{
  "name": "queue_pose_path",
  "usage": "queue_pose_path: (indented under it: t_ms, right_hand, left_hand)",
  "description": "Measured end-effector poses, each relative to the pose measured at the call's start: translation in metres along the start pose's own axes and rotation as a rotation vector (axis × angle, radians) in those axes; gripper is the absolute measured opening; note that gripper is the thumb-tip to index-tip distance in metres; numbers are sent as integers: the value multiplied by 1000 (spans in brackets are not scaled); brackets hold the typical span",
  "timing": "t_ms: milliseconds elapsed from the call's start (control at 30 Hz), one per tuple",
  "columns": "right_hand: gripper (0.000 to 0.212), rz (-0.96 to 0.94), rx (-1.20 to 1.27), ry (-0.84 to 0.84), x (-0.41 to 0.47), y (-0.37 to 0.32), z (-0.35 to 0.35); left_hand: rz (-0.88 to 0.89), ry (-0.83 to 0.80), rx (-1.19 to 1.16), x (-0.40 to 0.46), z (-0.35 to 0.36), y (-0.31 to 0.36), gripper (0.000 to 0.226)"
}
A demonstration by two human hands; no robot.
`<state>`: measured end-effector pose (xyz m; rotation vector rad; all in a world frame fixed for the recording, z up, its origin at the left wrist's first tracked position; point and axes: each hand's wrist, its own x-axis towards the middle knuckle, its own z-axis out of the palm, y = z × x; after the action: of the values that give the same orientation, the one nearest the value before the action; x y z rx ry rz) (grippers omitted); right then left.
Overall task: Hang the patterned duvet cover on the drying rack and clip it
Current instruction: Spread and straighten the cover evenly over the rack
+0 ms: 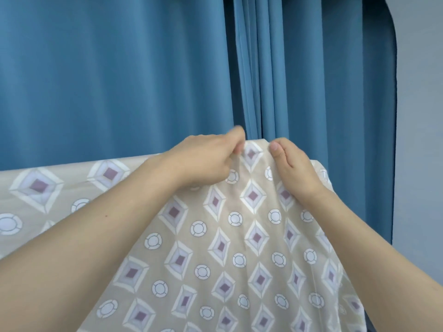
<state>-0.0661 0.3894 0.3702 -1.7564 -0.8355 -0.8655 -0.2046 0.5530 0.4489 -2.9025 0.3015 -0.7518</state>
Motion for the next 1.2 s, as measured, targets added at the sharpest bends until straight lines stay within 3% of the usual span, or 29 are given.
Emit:
queue_pose_path:
  t_ms: [67, 100, 167, 233, 433, 533, 633, 700, 800, 900, 1067, 1200]
  right_hand:
    - [35, -74, -54, 71, -2, 4, 5]
    - [36, -105, -81, 104, -3, 6, 7]
    - [38, -155, -137, 161, -5, 10, 10]
    - [37, -183, -187, 180, -5, 15, 13]
    - [15, -251, -290, 164, -3, 7, 10]
    - [31, -351, -250, 73, 7, -19, 0]
    - [43, -337, -231, 16, 15, -52, 6]
    - [60, -244, -450, -19, 22, -63, 19]
    - [57, -220, -660, 134, 25, -63, 42]
    - [47, -365, -628, 374, 20, -58, 52]
    - [37, -409, -582, 428, 16, -46, 61]
    - [35, -441, -570, 412, 9, -53, 74]
  left_hand:
    - [-132, -104, -286, 2, -16, -4, 26]
    - [-213, -160, -298, 1, -24, -7, 33]
    - [-356, -295, -134, -2, -32, -16, 39]
    - [-397, -329, -7, -4, -27, -24, 40]
    - [-293, 132, 309, -15, 3, -26, 37]
    - [-262, 250, 476, -17, 9, -22, 33]
    - [-266, 314, 577, -21, 18, -16, 30]
    - [-261, 379, 631, -24, 27, -19, 44]
    - [-154, 476, 670, -28, 32, -25, 46]
    - [-265, 395, 495, -44, 13, -32, 53]
    - [-528, -23, 254, -81, -30, -71, 75]
    - [-426, 144, 423, -85, -20, -82, 74]
